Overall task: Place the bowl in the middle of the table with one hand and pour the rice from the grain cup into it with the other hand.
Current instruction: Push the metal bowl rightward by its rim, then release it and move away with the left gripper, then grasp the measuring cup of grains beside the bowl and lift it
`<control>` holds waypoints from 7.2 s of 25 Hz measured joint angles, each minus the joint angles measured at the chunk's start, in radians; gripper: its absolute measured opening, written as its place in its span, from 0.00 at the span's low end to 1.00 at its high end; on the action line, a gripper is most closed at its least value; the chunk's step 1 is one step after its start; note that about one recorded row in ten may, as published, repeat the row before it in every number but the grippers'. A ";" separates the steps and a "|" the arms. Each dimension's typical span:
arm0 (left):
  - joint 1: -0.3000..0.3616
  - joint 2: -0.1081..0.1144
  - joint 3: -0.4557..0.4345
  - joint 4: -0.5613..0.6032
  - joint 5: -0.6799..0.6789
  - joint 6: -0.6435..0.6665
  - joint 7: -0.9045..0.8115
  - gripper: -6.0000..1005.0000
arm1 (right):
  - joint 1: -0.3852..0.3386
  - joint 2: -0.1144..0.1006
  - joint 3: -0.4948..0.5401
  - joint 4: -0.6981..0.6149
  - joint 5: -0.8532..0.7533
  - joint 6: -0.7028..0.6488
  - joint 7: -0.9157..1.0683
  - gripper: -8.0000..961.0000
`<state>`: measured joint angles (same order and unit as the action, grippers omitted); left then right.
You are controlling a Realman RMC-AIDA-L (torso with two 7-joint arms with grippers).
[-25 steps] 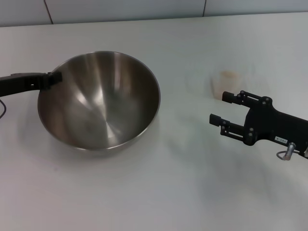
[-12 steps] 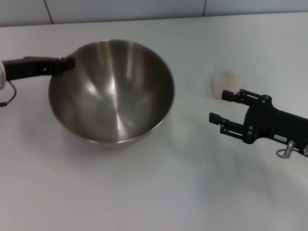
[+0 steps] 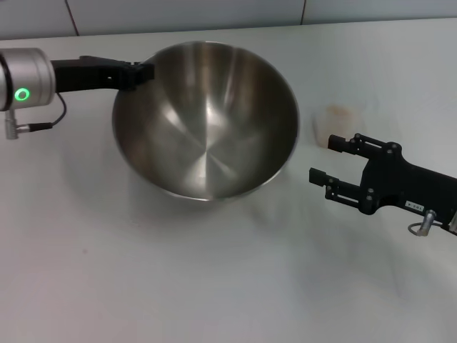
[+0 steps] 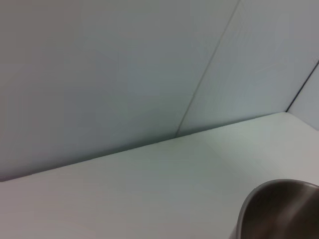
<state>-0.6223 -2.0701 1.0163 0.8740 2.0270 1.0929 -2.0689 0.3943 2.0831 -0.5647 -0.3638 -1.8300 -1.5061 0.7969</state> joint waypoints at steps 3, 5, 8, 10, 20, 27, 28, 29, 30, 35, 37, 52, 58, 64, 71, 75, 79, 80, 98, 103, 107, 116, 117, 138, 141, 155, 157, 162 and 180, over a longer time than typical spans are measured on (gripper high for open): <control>-0.041 -0.001 0.023 -0.067 -0.007 -0.061 0.017 0.05 | -0.004 0.000 0.000 0.001 0.000 0.000 0.000 0.72; -0.046 -0.001 0.023 -0.079 -0.007 -0.070 0.019 0.05 | -0.005 0.000 0.000 0.001 0.000 0.000 0.000 0.72; -0.052 -0.001 0.023 -0.099 -0.007 -0.090 0.030 0.05 | -0.007 0.000 -0.001 0.001 0.000 -0.001 -0.001 0.72; -0.054 -0.002 0.025 -0.109 -0.007 -0.103 0.032 0.05 | -0.007 0.001 -0.002 0.001 0.000 0.000 -0.001 0.72; -0.054 -0.002 0.027 -0.173 -0.056 -0.142 0.122 0.05 | 0.000 0.001 -0.001 0.017 0.000 0.000 -0.051 0.72; -0.050 -0.002 0.025 -0.186 -0.074 -0.148 0.146 0.05 | 0.004 0.000 0.002 0.026 0.000 0.001 -0.063 0.72; -0.050 -0.002 0.025 -0.186 -0.074 -0.148 0.146 0.05 | 0.004 0.000 0.002 0.026 0.000 0.001 -0.063 0.72; -0.050 -0.002 0.025 -0.186 -0.075 -0.154 0.146 0.05 | 0.004 0.000 0.002 0.027 0.000 0.001 -0.063 0.72; -0.050 -0.002 0.025 -0.185 -0.076 -0.157 0.147 0.08 | 0.005 0.000 0.002 0.027 0.000 0.001 -0.063 0.72; -0.048 -0.002 0.027 -0.185 -0.086 -0.179 0.158 0.19 | 0.006 0.000 0.002 0.028 0.000 0.001 -0.064 0.72; -0.042 -0.002 0.030 -0.185 -0.114 -0.184 0.189 0.23 | 0.007 0.000 0.002 0.029 0.003 0.001 -0.064 0.72; 0.009 0.004 0.023 -0.151 -0.222 -0.169 0.288 0.68 | 0.019 0.000 0.002 0.031 0.012 0.015 -0.064 0.72; 0.155 0.006 -0.016 -0.003 -0.481 -0.080 0.437 0.83 | 0.022 0.000 0.005 0.033 0.013 0.028 -0.064 0.72; 0.245 0.008 -0.086 -0.125 -0.860 0.263 0.881 0.81 | 0.032 0.000 0.014 0.040 0.014 0.038 -0.066 0.72; 0.287 0.077 -0.094 -0.159 -0.706 0.544 0.960 0.78 | 0.051 0.001 0.060 0.045 0.014 0.059 -0.077 0.72; 0.301 0.102 -0.108 -0.154 -0.582 0.632 0.953 0.76 | 0.059 0.001 0.069 0.046 0.014 0.064 -0.078 0.72; 0.321 0.132 -0.162 -0.140 -0.460 0.658 0.875 0.76 | 0.063 0.001 0.108 0.050 0.015 0.067 -0.078 0.72; 0.321 0.132 -0.162 -0.140 -0.460 0.658 0.875 0.76 | 0.063 0.002 0.126 0.055 0.015 0.073 -0.078 0.72; 0.310 0.126 -0.183 -0.129 -0.368 0.646 0.861 0.75 | -0.024 0.003 0.227 0.248 0.263 0.185 -0.365 0.72; 0.303 0.126 -0.183 -0.129 -0.367 0.634 0.861 0.75 | -0.048 0.003 0.256 0.266 0.289 0.194 -0.410 0.72; 0.297 0.127 -0.180 -0.136 -0.364 0.619 0.861 0.75 | -0.057 0.003 0.331 0.278 0.293 0.205 -0.438 0.72; 0.280 0.114 -0.183 -0.127 -0.289 0.608 0.851 0.75 | -0.007 0.003 0.345 0.300 0.293 0.308 -0.459 0.72; 0.280 0.113 -0.183 -0.126 -0.289 0.608 0.851 0.75 | -0.001 0.003 0.344 0.301 0.293 0.317 -0.459 0.72; 0.280 0.111 -0.183 -0.124 -0.286 0.592 0.858 0.75 | 0.057 0.000 0.327 0.312 0.281 0.418 -0.461 0.72; 0.280 0.111 -0.183 -0.124 -0.286 0.590 0.859 0.75 | 0.065 0.000 0.325 0.313 0.281 0.426 -0.461 0.72; 0.279 0.108 -0.181 -0.124 -0.286 0.589 0.860 0.75 | 0.098 0.000 0.339 0.311 0.287 0.472 -0.461 0.72; 0.279 0.107 -0.180 -0.124 -0.286 0.589 0.860 0.75 | 0.104 0.000 0.340 0.311 0.287 0.477 -0.461 0.72; 0.278 0.107 -0.180 -0.124 -0.286 0.589 0.860 0.75 | 0.113 0.000 0.340 0.311 0.288 0.481 -0.461 0.72; 0.273 0.105 -0.180 -0.124 -0.286 0.585 0.860 0.75 | 0.146 0.001 0.342 0.312 0.290 0.529 -0.461 0.72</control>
<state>-0.3491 -1.9649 0.8358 0.7501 1.7410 1.6783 -1.2087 0.5401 2.0839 -0.2222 -0.0519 -1.5399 -0.9770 0.3359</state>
